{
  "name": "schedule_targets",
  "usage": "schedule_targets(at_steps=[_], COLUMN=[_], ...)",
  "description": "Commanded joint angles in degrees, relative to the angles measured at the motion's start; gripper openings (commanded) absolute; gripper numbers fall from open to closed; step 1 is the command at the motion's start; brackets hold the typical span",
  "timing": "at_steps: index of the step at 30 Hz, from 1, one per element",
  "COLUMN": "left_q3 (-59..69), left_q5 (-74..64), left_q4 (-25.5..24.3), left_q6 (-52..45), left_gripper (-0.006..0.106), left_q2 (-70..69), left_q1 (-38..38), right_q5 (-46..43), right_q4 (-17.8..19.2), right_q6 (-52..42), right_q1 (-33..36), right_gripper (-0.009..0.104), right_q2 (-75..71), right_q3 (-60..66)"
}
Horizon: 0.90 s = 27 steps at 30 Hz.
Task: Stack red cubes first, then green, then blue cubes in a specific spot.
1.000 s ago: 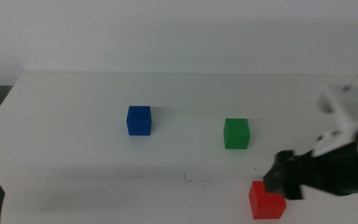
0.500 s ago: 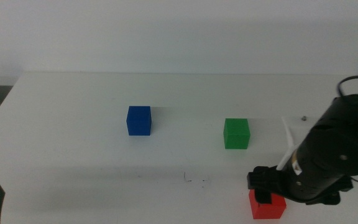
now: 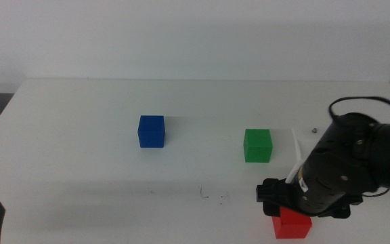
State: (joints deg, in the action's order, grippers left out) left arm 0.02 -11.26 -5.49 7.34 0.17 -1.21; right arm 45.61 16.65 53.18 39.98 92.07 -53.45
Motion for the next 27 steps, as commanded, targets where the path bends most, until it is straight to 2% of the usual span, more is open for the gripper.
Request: schedule_targets(at_steps=[1,5,7,11,19,27], left_q3=[0.0,0.0,0.0,0.0,0.0,0.0], left_q5=[0.8,0.8,0.8,0.8,0.8,0.8], left_q4=[-0.1,-0.1,-0.1,-0.1,-0.1,-0.1], left_q6=[0.1,0.1,0.1,0.1,0.1,-0.2], left_gripper=[0.094,0.094,0.094,0.094,0.094,0.094], left_q2=[-0.2,-0.2,-0.2,-0.2,-0.2,-0.2], left_q1=[0.0,0.0,0.0,0.0,0.0,0.0], right_q5=[-0.7,-0.9,-0.9,0.8,8.7,13.6], right_q4=[1.5,2.6,2.8,2.8,3.5,1.8], right_q6=[0.9,0.9,1.0,1.0,1.0,0.8], right_q1=[0.1,0.0,0.0,0.6,3.5,5.0], right_gripper=[0.077,0.064,0.046,-0.001,0.004,0.004], right_q2=[1.5,4.4,5.2,5.2,11.3,23.9], right_q3=[-0.3,-0.3,-0.3,-2.9,-21.5,-38.4])
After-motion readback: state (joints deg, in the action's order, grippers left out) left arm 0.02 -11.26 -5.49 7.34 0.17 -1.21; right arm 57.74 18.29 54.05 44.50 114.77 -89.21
